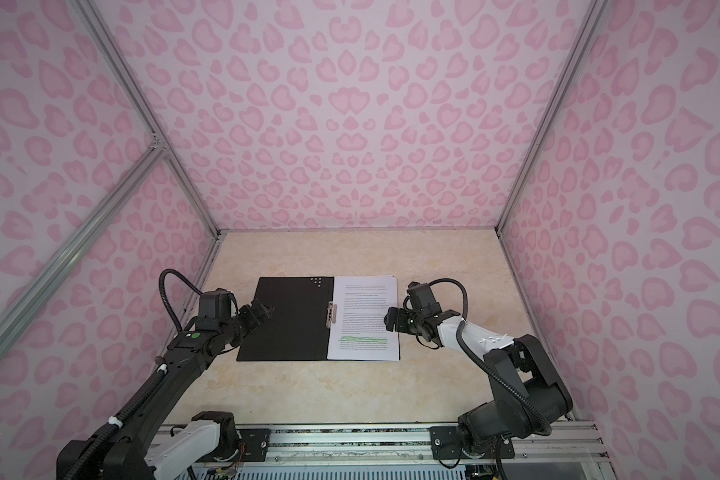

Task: Put the files into the folder
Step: 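Release the folder with the left gripper while the right gripper withdraws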

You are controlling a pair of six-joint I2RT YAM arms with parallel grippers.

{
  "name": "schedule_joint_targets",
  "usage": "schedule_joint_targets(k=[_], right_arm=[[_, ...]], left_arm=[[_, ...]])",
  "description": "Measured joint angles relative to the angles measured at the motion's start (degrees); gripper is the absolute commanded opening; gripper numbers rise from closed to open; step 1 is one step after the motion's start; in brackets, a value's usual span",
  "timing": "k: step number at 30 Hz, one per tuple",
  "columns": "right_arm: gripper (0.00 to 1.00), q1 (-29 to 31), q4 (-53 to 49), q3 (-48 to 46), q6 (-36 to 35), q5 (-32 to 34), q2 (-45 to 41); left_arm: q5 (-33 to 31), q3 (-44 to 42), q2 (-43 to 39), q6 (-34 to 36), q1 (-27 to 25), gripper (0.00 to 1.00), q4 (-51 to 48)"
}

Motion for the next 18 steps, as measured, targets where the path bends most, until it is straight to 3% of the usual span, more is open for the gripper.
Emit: schedule_joint_targets(k=[5, 10, 18], right_arm=[[0.98, 0.0, 0.0, -1.7, 0.6, -1.9, -2.3], [0.98, -1.3, -0.8, -1.7, 0.4, -3.4, -3.7], [0.94, -8.0, -3.5, -2.3, -0.8, -5.9, -6.2]], left_arm=[[-3.9, 3.1, 10.8, 2.1, 4.9, 0.96, 2.1], [-3.7, 6.0, 21.4, 4.5, 8.7, 0.97, 5.9], [6.6, 9.8, 33.0, 8.9, 8.3, 0.97, 16.2]])
